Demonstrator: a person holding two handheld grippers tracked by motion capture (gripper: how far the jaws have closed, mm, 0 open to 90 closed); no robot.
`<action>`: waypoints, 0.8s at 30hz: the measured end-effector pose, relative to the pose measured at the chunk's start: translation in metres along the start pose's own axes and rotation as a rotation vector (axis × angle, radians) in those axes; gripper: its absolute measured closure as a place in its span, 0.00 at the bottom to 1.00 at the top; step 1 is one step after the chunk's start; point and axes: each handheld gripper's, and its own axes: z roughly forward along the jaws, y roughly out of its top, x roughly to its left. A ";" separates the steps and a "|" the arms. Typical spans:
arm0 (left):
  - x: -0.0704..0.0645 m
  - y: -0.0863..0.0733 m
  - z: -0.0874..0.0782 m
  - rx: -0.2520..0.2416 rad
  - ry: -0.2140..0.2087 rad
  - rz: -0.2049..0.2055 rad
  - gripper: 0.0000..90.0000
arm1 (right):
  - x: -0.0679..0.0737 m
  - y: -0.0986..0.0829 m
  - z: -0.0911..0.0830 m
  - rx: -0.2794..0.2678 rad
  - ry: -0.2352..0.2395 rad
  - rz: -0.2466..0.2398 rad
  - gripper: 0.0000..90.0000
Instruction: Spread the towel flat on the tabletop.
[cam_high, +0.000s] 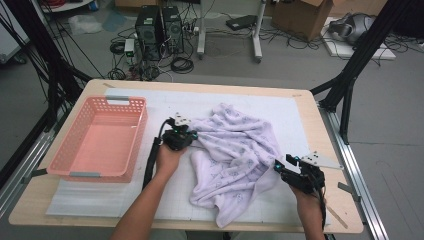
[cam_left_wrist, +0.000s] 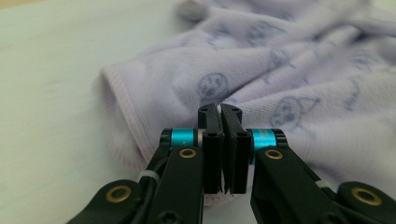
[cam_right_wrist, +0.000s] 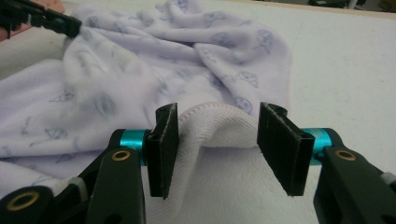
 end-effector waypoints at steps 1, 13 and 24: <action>0.008 0.000 -0.004 -0.017 0.036 -0.021 0.97 | 0.000 0.000 0.000 0.000 0.000 0.000 0.53; 0.047 -0.007 -0.034 -0.132 0.119 -0.135 0.88 | 0.026 0.026 0.041 0.044 0.162 -0.030 0.47; 0.015 -0.005 -0.031 -0.113 -0.109 -0.055 0.65 | 0.009 0.043 0.103 0.231 -0.034 -0.238 0.94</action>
